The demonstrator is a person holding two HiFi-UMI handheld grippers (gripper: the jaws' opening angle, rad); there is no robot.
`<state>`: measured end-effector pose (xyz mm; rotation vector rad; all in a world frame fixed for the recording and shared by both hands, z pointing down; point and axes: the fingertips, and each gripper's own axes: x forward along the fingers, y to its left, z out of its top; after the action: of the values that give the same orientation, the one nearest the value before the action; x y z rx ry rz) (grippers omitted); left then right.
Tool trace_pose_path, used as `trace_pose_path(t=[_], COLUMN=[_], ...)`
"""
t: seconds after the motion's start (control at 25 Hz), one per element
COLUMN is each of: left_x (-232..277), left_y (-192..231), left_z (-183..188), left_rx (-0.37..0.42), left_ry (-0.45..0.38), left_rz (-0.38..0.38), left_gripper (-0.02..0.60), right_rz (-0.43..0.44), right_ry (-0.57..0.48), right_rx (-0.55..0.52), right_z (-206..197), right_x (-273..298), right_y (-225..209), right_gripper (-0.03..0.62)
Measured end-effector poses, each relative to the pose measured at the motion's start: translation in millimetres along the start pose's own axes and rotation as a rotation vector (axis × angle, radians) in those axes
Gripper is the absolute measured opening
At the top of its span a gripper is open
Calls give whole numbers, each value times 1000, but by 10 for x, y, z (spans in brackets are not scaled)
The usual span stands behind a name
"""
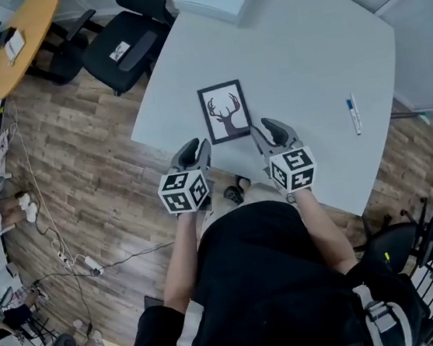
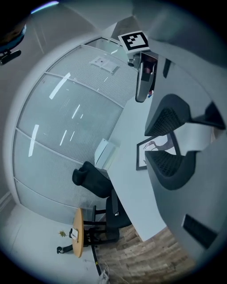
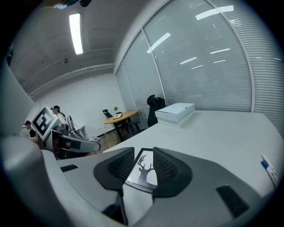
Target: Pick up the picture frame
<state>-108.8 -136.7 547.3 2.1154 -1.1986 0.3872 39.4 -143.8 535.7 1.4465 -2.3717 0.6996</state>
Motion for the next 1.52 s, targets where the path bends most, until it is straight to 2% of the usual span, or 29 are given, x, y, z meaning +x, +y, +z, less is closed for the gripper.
trace_pose_path(t=[0.32,0.48,0.72,1.08,1.52], left_x=[678,924,1183,1505,1627], left_y=[300,467,679,882,894], left_z=[-320,-475,-568,-785,-867], left_rx=[-24,-54,-68,-76,-103], left_ry=[118,167,203,273,282], left_rz=[49,68,97,99,92], left_gripper=[114,143,175,175,175], right_rz=[6,6,-11,-52,-74], right_ry=[139,197,253,312,348], right_rx=[9,29,70,103,110], right_z=[-432,-617,-842,-1138,-1241], right_x=[555,767,1025,1295,1478], right_y=[-348,-468,-596,-684,-787], right_gripper=[170,178,176,173,160])
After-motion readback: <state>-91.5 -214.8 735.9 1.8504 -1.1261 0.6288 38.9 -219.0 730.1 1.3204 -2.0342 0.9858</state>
